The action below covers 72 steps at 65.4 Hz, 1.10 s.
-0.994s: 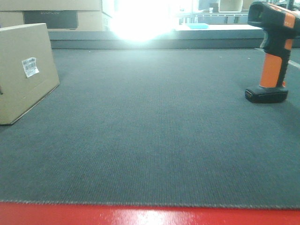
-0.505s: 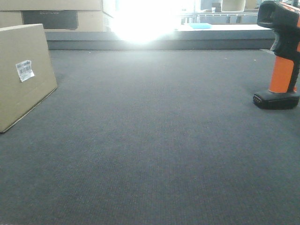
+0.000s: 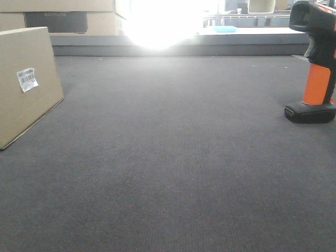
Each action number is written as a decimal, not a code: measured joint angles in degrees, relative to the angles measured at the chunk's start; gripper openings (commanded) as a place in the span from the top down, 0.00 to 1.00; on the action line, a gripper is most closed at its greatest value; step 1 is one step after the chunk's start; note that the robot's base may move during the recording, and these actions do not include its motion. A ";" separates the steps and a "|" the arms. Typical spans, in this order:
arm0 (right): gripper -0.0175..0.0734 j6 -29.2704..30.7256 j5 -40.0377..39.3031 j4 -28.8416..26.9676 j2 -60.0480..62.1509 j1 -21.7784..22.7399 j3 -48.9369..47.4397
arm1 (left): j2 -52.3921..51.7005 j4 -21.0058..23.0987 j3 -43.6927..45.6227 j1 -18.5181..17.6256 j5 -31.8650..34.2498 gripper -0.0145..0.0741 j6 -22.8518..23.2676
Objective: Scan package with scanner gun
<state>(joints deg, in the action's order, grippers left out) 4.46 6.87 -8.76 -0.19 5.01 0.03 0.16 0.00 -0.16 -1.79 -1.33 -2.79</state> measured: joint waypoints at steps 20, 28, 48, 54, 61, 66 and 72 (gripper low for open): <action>0.98 0.00 -0.49 0.00 0.00 0.00 0.00 | 0.00 0.00 0.00 0.00 1.33 0.96 0.00; 0.98 0.00 -1.75 0.00 0.00 0.00 0.00 | 0.00 0.00 0.00 0.00 2.44 0.96 0.00; 0.98 0.00 -8.90 0.00 0.00 0.00 -0.21 | 0.00 0.00 0.00 0.00 12.99 0.96 0.00; 0.98 0.00 -8.91 0.00 0.03 0.00 -3.67 | 0.00 0.00 2.73 0.00 12.70 0.96 0.00; 0.98 0.00 -5.98 0.00 0.19 0.00 -11.75 | -0.12 0.00 9.88 0.00 7.62 0.94 0.00; 0.96 0.00 -2.74 0.00 -1.07 0.00 -18.39 | 1.07 0.00 16.76 0.00 2.69 0.85 0.00; 0.81 0.00 0.44 0.00 -4.48 0.00 -23.93 | 4.68 0.00 23.60 0.00 -2.63 0.67 0.00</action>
<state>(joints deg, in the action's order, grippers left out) 4.46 7.30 -8.76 -4.67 5.01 -23.90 4.84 0.00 23.43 -1.79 -3.96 -2.79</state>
